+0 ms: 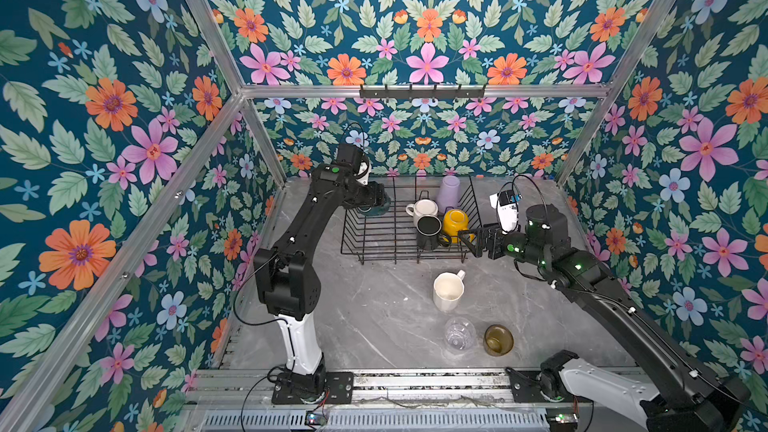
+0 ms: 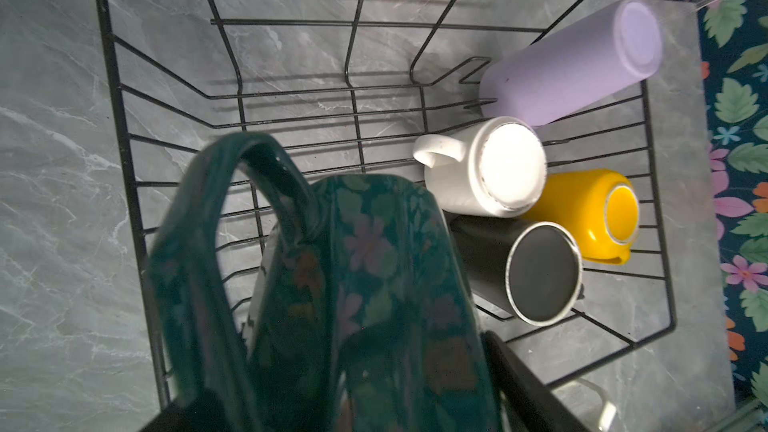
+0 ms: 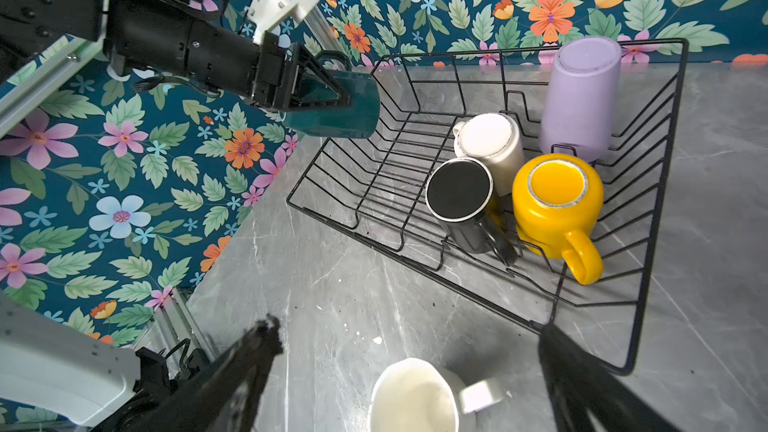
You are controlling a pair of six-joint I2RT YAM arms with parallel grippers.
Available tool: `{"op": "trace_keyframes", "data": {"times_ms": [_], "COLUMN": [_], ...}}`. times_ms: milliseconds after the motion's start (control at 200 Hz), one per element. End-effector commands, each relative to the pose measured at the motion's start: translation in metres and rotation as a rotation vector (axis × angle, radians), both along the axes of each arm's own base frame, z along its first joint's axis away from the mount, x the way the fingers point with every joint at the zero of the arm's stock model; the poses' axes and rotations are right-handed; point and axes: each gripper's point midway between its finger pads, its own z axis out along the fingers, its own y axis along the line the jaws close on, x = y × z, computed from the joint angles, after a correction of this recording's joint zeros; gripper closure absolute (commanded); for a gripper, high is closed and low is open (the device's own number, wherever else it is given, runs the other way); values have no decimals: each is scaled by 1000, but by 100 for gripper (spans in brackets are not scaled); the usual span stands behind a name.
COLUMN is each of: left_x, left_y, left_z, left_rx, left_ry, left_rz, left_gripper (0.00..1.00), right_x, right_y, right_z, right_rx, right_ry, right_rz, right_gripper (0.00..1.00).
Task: Load the cups into the dish rack
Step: 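Carry the green mug over the rack with the left gripper while the right withdraws, then lower the green mug upside down into the rack with the left gripper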
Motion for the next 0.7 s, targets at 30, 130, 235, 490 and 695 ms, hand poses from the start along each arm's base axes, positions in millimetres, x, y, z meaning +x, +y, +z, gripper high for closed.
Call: {"op": "trace_keyframes", "data": {"times_ms": [30, 130, 235, 490, 695], "left_x": [12, 22, 33, 48, 55], "left_y": [2, -1, -1, 7, 14], "left_z": [-9, -21, -31, -61, -79], "left_rx": [43, 50, 72, 132, 155], "left_ry": [17, 41, 58, 103, 126], "left_rz": [-3, -4, 5, 34, 58], "left_gripper": [100, 100, 100, 100, 100], "right_x": [-3, -5, -8, -12, -13], "right_y": [-2, -3, -3, -2, -2], "right_z": [-2, -8, -11, -22, -28], "right_rx": [-4, -3, 3, 8, 15], "right_ry": [-14, -1, 3, 27, 41], "right_rz": [-1, 0, 2, 11, 12], "right_gripper": [1, 1, 1, 1, 1]}}
